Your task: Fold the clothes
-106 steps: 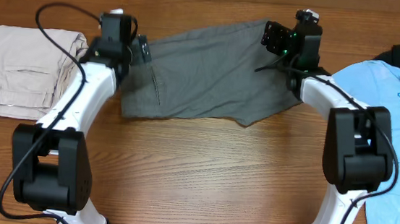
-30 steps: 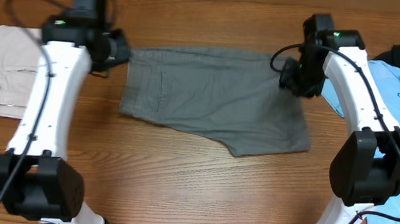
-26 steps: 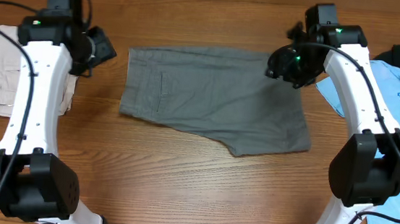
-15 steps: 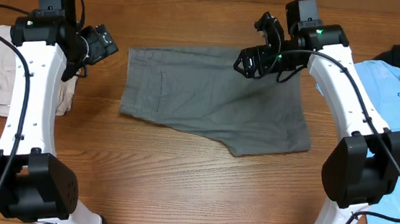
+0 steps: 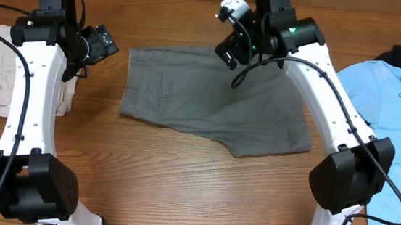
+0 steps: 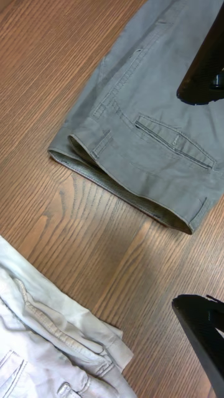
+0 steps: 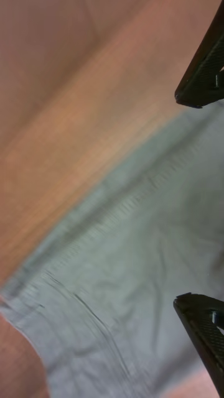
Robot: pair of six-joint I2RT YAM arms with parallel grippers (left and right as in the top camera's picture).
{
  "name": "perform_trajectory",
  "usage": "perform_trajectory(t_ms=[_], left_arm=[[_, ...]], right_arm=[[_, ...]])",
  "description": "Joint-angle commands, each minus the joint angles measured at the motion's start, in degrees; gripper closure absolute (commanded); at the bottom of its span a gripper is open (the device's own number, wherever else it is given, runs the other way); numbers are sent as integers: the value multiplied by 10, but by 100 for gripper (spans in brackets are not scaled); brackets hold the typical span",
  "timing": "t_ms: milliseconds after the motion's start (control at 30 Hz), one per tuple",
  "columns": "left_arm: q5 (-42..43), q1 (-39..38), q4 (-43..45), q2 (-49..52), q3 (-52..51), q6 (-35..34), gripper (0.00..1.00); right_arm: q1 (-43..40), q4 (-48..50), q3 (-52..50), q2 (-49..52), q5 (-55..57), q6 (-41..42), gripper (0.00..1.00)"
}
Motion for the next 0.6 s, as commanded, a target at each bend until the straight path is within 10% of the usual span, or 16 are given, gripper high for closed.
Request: perform_trajectory(t_ms=[0,200,567], left_arm=[[-3,-1,0,-1,4,-7,0],[-4,-1,0,-1,4,-7,0],[-4,-1,0,-1,4,-7,0]], right_arm=[[-2,24,12,14,42,-27,1],[-3,74,12,98,-13,-102,34],[-1,129,9,191,-14,-144,33]])
